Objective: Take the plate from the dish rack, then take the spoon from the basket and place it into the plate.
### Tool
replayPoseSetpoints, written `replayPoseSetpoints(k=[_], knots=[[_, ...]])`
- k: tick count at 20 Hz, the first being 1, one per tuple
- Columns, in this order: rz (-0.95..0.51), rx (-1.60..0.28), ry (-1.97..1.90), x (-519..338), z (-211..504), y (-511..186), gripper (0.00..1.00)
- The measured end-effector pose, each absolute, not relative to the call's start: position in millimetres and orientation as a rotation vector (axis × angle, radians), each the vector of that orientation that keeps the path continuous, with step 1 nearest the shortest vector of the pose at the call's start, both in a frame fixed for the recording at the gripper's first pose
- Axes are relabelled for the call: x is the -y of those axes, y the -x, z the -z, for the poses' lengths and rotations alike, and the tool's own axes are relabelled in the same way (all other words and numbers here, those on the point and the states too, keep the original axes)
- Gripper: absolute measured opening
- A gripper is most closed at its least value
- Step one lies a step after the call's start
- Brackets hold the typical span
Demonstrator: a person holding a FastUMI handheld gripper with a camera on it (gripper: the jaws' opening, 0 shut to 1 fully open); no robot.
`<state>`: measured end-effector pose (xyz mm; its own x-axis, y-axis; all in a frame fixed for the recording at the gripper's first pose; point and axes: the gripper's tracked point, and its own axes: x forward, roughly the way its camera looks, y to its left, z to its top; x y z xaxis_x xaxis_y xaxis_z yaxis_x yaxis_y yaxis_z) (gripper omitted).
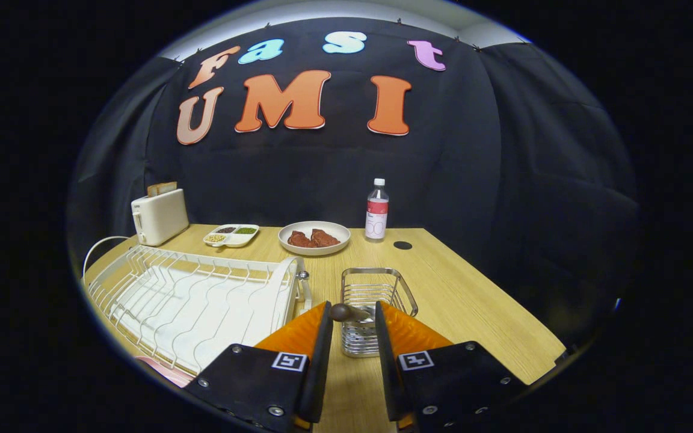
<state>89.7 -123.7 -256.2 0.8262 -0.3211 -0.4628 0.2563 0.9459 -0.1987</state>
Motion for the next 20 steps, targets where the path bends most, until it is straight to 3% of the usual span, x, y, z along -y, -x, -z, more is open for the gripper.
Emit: replayPoseSetpoints(k=[12,20], knots=[[0.324,-0.478,0.172,138,252,-94,0.19],[0.274,-0.415,0.110,128,230,-99,0.10]])
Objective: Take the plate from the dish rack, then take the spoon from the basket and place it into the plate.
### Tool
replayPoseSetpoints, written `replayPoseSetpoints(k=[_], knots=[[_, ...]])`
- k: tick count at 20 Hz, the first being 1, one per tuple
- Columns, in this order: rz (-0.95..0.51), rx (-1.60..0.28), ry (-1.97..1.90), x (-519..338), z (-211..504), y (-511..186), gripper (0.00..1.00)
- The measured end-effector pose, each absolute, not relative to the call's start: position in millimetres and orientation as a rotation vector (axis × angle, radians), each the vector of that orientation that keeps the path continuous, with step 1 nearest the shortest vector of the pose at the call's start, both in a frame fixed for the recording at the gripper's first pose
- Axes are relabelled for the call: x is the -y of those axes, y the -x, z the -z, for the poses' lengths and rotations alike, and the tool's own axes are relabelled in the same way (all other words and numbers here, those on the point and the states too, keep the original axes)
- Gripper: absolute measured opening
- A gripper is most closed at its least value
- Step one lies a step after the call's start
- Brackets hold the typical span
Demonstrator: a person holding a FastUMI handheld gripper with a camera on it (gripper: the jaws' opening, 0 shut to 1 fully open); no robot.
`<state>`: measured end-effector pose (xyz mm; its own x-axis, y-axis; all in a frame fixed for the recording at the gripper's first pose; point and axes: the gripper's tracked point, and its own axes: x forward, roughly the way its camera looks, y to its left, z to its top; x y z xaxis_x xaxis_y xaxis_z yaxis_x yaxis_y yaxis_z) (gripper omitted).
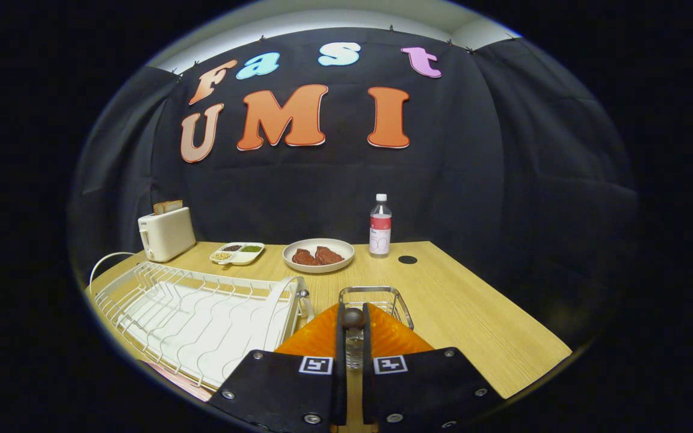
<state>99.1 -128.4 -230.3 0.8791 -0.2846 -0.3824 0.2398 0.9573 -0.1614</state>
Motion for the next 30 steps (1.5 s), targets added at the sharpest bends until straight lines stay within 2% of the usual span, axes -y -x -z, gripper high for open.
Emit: replayPoseSetpoints(k=[14,25,30], knots=[[0.297,-0.219,0.084,120,120,-88,0.08],[0.035,-0.168,0.144,19,77,-40,0.08],[-0.058,-0.215,0.075,-13,96,-26,0.08]])
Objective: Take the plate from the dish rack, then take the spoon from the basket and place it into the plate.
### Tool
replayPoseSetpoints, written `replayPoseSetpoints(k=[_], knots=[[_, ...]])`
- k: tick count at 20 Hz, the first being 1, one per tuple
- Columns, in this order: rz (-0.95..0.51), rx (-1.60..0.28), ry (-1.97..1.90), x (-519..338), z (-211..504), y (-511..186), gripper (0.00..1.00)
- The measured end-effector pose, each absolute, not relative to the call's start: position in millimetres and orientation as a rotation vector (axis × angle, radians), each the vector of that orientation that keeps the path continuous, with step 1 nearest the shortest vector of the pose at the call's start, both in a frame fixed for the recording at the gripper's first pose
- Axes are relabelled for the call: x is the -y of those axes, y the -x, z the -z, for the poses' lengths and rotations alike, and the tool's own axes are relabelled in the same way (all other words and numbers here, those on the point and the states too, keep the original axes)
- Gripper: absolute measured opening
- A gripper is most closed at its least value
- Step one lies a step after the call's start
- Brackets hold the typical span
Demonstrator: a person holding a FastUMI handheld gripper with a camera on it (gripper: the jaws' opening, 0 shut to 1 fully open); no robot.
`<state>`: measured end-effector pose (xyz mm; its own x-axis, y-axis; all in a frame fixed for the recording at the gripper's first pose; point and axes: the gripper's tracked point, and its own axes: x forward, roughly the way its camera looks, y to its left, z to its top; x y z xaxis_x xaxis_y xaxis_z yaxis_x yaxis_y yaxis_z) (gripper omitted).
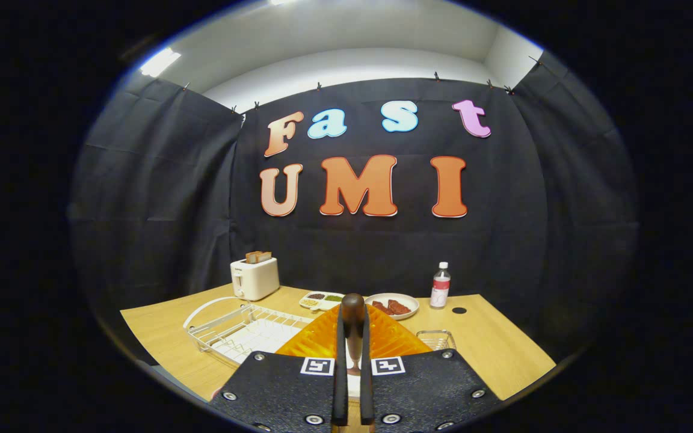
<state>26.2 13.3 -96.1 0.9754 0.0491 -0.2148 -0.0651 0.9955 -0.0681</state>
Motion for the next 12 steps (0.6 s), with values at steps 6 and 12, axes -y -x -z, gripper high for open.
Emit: replayPoseSetpoints(k=[6,12], knots=[[-0.182,-0.259,0.000,-60,113,-8,0.08],[-0.273,-0.340,-0.004,-98,154,6,0.08]])
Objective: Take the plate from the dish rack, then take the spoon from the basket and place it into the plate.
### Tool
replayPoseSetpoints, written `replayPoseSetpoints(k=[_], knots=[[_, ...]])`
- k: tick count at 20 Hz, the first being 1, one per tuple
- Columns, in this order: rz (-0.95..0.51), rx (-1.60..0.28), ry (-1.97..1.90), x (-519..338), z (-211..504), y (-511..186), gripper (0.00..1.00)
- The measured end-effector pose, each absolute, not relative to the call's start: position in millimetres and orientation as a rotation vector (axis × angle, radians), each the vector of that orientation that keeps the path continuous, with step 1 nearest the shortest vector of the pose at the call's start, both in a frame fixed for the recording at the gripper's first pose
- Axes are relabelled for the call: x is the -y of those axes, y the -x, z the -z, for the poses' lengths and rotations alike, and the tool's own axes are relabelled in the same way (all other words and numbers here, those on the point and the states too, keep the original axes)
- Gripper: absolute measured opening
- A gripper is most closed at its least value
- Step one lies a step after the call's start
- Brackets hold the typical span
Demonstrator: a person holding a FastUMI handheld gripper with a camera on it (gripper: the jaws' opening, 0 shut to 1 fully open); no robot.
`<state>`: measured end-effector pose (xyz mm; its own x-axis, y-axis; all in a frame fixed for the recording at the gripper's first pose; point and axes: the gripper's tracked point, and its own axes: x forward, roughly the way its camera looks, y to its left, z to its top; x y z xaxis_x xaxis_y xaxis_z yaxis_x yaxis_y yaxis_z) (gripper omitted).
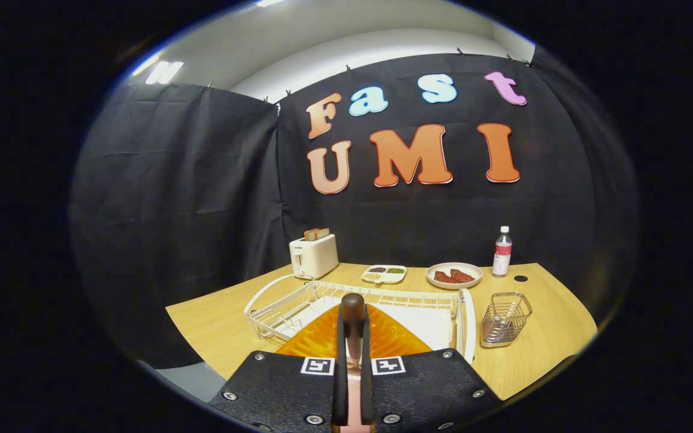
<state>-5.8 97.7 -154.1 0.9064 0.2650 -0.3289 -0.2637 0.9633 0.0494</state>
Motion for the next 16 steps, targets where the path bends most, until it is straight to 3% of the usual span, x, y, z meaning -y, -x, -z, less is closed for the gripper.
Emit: replayPoseSetpoints(k=[16], knots=[[-0.370,-0.423,-0.010,-111,203,38,0.08]])
